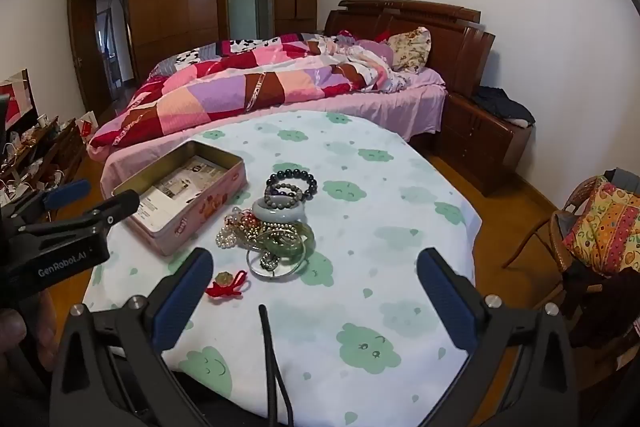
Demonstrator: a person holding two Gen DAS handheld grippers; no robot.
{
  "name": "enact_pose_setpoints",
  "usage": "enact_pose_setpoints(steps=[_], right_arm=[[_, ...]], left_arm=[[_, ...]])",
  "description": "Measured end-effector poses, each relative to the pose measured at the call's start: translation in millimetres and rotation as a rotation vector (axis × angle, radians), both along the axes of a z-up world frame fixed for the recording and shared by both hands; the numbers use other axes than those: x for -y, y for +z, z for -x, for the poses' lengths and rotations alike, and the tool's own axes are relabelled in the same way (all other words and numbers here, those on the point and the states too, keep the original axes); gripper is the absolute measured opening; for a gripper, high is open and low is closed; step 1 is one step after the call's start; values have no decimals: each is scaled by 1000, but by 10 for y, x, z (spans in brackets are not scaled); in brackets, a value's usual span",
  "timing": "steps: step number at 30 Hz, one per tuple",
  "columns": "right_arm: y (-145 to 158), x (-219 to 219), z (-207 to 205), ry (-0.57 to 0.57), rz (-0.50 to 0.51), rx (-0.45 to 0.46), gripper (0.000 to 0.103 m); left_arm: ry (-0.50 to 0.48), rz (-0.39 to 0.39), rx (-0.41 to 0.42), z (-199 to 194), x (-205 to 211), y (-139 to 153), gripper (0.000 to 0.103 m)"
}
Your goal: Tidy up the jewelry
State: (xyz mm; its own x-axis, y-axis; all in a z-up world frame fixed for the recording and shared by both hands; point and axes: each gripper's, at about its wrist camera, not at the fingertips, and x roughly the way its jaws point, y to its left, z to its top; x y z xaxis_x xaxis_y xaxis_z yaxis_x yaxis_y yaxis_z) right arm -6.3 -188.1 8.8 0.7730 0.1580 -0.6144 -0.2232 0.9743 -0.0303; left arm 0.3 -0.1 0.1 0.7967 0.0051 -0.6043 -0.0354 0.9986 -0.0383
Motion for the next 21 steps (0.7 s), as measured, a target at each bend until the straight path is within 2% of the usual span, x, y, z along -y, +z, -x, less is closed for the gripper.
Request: enact_pose_setpoints(steps=[3, 21], right_arm=[[-5, 3, -2, 0, -3, 0, 103], [-25, -13, -2, 0, -8, -2, 103]], left_arm=[[-4, -33, 16, 9, 44, -1, 81], [4, -20, 13, 3, 42, 3, 81]])
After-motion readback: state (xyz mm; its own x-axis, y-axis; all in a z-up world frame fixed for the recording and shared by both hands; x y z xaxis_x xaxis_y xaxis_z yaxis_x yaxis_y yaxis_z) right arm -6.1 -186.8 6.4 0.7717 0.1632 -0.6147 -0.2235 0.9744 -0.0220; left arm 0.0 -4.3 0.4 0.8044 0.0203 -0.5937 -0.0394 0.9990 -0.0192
